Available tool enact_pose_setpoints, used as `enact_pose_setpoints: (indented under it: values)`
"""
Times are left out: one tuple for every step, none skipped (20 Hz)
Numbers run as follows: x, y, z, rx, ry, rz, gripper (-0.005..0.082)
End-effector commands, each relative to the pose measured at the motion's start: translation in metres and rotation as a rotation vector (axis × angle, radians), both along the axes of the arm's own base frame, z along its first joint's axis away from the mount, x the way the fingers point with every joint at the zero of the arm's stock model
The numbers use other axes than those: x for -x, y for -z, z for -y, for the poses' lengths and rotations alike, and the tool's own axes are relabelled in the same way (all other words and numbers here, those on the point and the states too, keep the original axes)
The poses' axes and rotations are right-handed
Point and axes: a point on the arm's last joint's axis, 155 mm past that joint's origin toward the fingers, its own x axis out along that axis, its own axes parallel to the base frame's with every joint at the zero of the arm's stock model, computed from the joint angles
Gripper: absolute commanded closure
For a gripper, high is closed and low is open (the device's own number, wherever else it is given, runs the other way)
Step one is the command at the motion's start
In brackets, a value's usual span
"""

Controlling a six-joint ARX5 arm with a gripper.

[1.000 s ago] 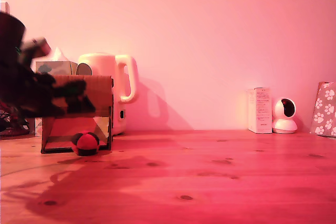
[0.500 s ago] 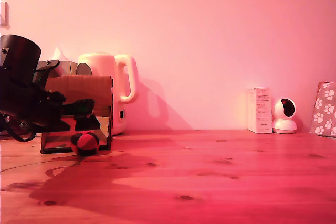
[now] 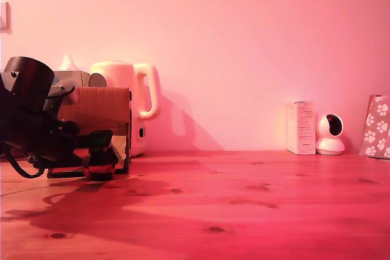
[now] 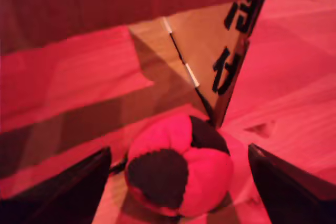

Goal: Drop the footbag into the cardboard dice tower

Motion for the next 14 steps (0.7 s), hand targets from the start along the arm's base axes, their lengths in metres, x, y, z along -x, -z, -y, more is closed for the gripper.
enact_pose_setpoints:
  values:
    - [0.0019,0.0180,0.0027,-0.011,0.014,-0.030,0.0027]
    - [0.0017,0.0189,0.0036,-0.009,0.018,-0.032,0.0069]
    - [0.0014,0.0186,0.0037,-0.009,0.018,-0.031,0.0159]
    - [0.0010,0.0181,0.0038,-0.008,0.018,-0.029,0.0292]
    - [0.0008,0.0176,0.0038,-0.008,0.018,-0.027,0.0445]
    - [0.0002,0.0164,0.0039,-0.007,0.018,-0.023,0.0579]
    - [0.0001,0.0162,0.0038,-0.007,0.017,-0.022,0.0657]
    - [0.0000,0.0161,0.0038,-0.007,0.017,-0.021,0.0686]
    - [-0.0001,0.0153,0.0041,-0.005,0.018,-0.020,0.0691]
    - [0.0003,0.0146,0.0050,0.000,0.022,-0.021,0.0692]
    - [0.0019,0.0149,0.0069,0.003,0.032,-0.028,0.0693]
    - [0.0043,0.0149,0.0084,0.006,0.042,-0.042,0.0693]
    - [0.0066,0.0157,0.0088,0.005,0.046,-0.057,0.0693]
    - [0.0094,0.0143,0.0105,0.008,0.057,-0.071,0.0693]
